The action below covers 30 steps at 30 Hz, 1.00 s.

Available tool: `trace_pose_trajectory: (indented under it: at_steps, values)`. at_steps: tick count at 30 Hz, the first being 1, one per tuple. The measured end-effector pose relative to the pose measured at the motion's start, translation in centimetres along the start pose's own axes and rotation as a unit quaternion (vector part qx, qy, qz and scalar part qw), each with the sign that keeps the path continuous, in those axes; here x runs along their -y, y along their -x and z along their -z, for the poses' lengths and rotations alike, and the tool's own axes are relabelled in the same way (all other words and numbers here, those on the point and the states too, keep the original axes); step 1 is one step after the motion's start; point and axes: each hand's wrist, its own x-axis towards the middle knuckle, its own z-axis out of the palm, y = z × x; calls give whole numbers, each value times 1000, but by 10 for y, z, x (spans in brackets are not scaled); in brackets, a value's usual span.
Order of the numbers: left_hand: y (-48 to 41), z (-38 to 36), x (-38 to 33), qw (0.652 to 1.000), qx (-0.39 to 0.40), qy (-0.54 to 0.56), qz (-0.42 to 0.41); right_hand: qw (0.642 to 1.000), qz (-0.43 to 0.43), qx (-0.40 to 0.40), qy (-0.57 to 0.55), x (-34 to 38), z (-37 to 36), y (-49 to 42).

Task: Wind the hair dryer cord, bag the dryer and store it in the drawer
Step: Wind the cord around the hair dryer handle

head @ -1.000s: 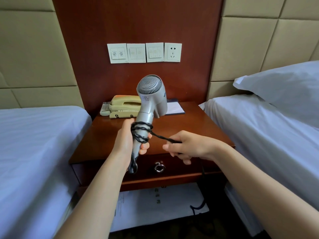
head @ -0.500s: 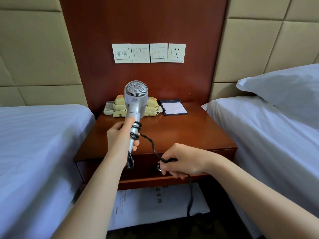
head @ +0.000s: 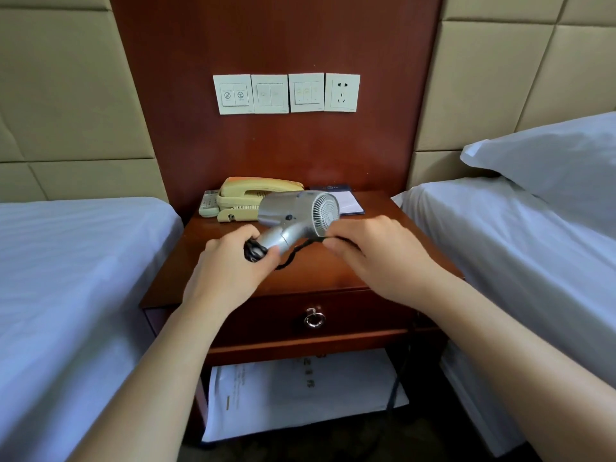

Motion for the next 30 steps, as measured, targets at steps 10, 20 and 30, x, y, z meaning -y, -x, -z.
trace_pose_trajectory:
  at_steps: [10, 20, 30]
  values:
    - [31, -4, -45, 971, 200, -111, -73, 983, 112, -121, 75, 13, -5, -4]
    - [28, 5, -39, 981, 136, -125, -64, 968, -3, 97, -232, 11, 17, -9]
    - [26, 15, -27, 971, 226, 55, -57, 922, -148, 6, -357, -35, 13, -14]
